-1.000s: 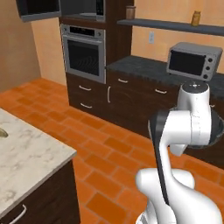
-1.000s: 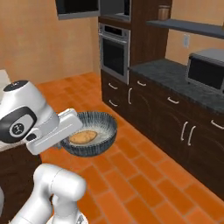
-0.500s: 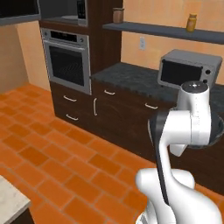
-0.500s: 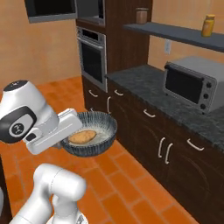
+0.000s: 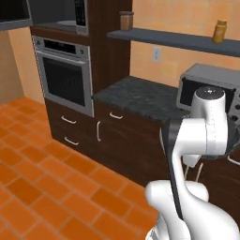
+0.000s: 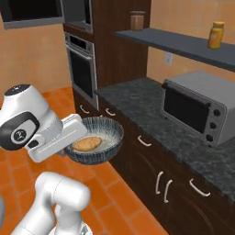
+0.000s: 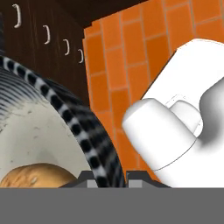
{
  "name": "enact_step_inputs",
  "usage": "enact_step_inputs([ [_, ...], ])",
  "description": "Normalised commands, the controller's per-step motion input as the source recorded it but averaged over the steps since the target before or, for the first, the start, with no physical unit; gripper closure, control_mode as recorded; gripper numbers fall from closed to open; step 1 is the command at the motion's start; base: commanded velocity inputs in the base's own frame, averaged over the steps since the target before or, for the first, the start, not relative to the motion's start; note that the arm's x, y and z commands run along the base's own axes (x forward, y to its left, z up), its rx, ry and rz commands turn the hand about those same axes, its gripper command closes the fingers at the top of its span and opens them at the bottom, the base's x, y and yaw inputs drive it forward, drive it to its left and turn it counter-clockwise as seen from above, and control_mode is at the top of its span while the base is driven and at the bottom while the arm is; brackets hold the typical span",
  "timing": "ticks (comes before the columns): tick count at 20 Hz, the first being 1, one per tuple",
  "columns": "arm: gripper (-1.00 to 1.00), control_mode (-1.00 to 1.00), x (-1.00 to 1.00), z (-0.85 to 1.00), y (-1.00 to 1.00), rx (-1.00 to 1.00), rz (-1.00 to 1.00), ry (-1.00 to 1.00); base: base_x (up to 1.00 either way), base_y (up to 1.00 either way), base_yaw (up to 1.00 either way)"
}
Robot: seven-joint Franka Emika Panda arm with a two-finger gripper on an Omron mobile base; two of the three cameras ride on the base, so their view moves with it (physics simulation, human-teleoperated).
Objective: Pick the potato from the sink and place it in the bowl. Then pick the bowl and place it in the microwave. Then close the microwave door and press the start button.
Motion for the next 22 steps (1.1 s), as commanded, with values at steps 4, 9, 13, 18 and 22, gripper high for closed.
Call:
enact_step_inputs([
  [4, 1.0, 1.0, 0.0, 0.0, 0.0, 0.0, 0.0, 0.0, 1.0, 0.26, -0.01],
  [9, 1.0, 1.0, 0.0, 0.0, 0.0, 0.0, 0.0, 0.0, 0.45, 0.67, 0.0],
  [13, 1.0, 1.0, 0.0, 0.0, 0.0, 0.0, 0.0, 0.0, 0.52, 0.78, -0.01],
  [18, 1.0, 1.0, 0.0, 0.0, 0.0, 0.0, 0.0, 0.0, 0.91, 0.78, -0.09],
  [22, 1.0, 1.0, 0.0, 0.0, 0.0, 0.0, 0.0, 0.0, 0.64, 0.84, -0.2],
])
